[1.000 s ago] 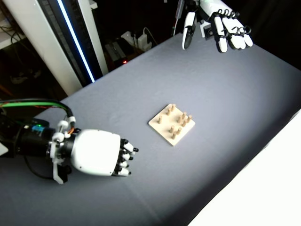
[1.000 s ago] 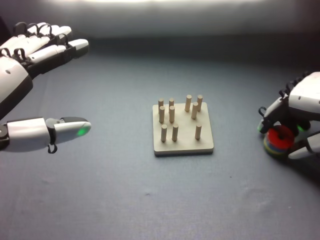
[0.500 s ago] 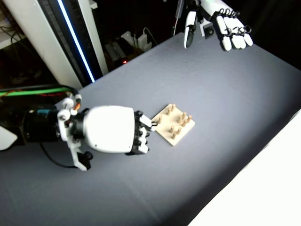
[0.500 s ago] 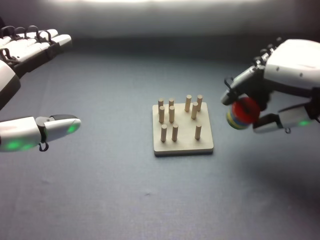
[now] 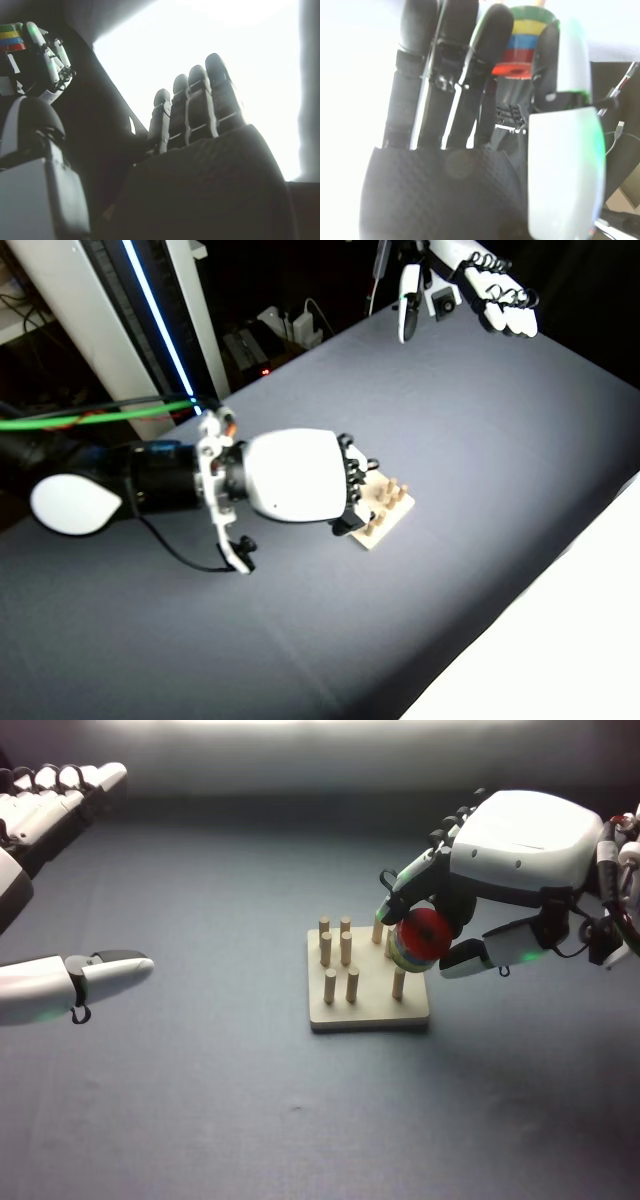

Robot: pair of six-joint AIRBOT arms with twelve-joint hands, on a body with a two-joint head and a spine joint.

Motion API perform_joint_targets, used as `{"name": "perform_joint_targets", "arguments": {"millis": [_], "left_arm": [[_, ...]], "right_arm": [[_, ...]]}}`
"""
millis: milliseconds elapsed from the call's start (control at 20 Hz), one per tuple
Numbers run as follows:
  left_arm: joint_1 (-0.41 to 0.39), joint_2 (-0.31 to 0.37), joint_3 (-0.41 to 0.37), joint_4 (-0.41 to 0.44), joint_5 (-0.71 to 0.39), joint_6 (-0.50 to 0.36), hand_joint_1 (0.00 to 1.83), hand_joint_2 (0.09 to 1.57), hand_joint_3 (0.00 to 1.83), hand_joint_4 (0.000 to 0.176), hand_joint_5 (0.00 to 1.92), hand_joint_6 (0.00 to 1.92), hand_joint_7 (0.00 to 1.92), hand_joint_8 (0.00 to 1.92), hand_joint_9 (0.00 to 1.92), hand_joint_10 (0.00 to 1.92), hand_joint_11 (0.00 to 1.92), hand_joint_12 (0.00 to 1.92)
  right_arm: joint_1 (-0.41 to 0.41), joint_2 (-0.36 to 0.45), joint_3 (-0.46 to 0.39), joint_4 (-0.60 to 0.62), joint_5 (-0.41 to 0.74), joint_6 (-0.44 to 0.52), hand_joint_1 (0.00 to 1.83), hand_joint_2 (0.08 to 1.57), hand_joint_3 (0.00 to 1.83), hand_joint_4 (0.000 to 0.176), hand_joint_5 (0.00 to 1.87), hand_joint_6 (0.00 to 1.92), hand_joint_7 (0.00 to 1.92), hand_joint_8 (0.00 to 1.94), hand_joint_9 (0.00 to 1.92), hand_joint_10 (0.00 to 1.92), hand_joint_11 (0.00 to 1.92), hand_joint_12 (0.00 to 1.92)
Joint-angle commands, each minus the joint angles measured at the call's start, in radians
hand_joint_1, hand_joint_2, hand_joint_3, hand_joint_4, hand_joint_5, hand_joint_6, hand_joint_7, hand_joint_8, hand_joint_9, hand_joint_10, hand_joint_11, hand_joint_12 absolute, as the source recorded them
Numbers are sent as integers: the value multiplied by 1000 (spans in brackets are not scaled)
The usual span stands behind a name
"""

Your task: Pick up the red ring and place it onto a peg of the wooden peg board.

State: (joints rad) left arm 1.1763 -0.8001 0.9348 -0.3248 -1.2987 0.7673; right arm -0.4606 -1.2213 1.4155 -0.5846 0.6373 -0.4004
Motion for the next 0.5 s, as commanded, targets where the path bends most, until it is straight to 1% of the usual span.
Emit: {"name": "perform_joint_targets", "arguments": {"millis": [0,50,100,150,250,300,350,400,450], "left_arm": [[-6,1,-1,-5,-143,2,658,1018,0,107,0,0,0,0,0,0,0,0],[-3,1,-2,-9,-147,2,643,1017,0,111,0,0,0,0,0,0,0,0],[4,1,-3,-20,-157,2,645,1020,0,105,0,0,0,0,0,0,0,0],[9,1,-4,-24,-163,2,642,1023,1,102,0,0,0,0,0,0,0,0],[19,2,-8,-31,-174,2,637,1021,0,98,0,0,0,0,0,0,0,0],[21,2,-9,-31,-175,2,659,1018,0,72,0,0,0,0,0,0,1,0],[22,2,-10,-32,-175,2,659,1018,0,72,0,0,0,0,0,0,1,0],[23,1,-11,-32,-175,2,668,1015,0,68,0,0,0,0,0,0,5,2],[23,1,-12,-32,-175,2,699,1018,0,53,0,0,0,0,0,0,0,0]], "right_arm": [[14,-4,3,36,93,0,1275,998,0,0,1213,545,1383,319,1426,35,864,1142],[14,-9,4,35,93,0,1277,997,0,0,1211,545,1390,316,1438,38,899,1171],[14,-16,5,32,93,0,1377,1011,0,0,1148,591,1393,145,1198,783,904,1173],[14,-19,6,27,90,0,1396,1018,1,0,1096,676,1395,94,1144,940,885,1165],[14,-20,6,18,78,0,1403,1019,0,0,1052,743,1409,52,1165,917,939,1091],[14,-20,6,17,75,0,1401,1023,1,0,1044,776,1410,39,1145,940,902,1061],[14,-20,6,17,73,0,1401,1023,1,0,1044,776,1410,39,1145,940,902,1061],[14,-20,6,16,71,0,1402,1024,1,0,1041,755,1414,38,1146,949,922,1066],[14,-20,5,13,68,0,1402,1023,0,0,1055,715,1414,38,1146,958,923,1064]]}}
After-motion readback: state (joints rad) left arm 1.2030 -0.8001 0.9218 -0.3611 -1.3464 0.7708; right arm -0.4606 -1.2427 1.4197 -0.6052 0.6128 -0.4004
